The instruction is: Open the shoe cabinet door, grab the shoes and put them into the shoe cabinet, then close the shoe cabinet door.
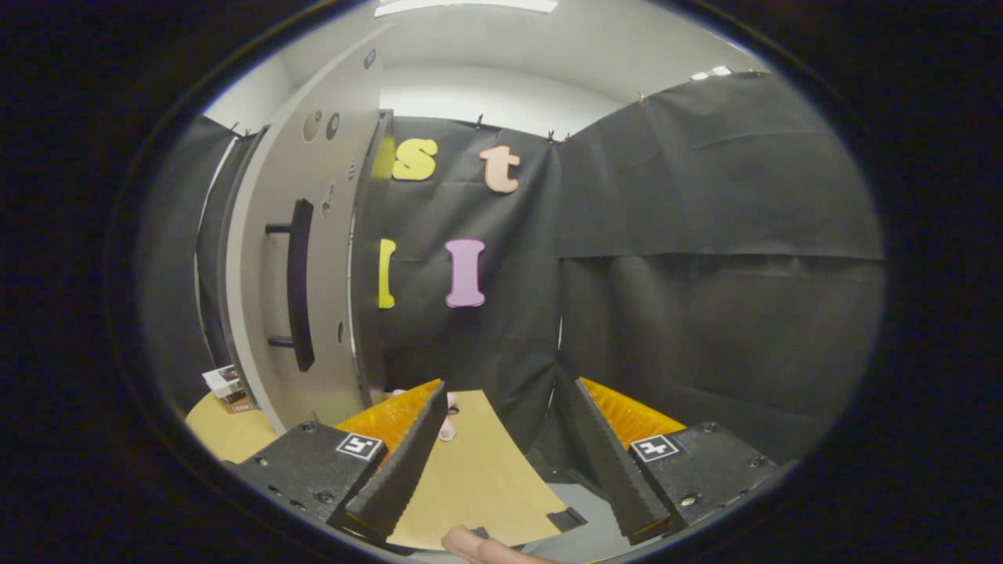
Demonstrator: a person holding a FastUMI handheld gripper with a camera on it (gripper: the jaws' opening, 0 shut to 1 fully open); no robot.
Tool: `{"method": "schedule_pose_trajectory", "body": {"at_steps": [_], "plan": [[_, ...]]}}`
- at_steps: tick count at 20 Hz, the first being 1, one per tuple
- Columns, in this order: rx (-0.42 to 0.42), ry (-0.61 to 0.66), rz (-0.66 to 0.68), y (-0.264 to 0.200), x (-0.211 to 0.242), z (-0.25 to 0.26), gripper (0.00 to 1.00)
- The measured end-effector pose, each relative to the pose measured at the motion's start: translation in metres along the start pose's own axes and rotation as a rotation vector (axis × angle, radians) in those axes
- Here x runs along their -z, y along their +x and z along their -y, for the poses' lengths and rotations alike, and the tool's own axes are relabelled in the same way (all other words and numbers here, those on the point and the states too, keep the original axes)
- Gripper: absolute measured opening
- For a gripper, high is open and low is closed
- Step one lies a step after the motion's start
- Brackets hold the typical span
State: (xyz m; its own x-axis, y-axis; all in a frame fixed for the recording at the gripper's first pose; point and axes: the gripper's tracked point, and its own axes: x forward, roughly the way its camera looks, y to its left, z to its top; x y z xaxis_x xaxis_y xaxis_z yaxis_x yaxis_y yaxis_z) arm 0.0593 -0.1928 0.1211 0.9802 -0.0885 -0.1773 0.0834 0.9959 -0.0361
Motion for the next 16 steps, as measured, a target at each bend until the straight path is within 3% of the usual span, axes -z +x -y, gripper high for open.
{"method": "schedule_pose_trajectory", "body": {"at_steps": [4, 10, 13, 16], "plan": [[-0.074, -0.047, -0.044, 0.023, 0.021, -0.031, 1.0], [-0.241, -0.129, -0.064, 0.015, 0.047, -0.109, 1.0], [-0.19, -0.137, -0.075, 0.017, 0.054, -0.113, 0.95], [-0.226, -0.072, -0.093, 0.018, 0.059, -0.127, 0.93]]}}
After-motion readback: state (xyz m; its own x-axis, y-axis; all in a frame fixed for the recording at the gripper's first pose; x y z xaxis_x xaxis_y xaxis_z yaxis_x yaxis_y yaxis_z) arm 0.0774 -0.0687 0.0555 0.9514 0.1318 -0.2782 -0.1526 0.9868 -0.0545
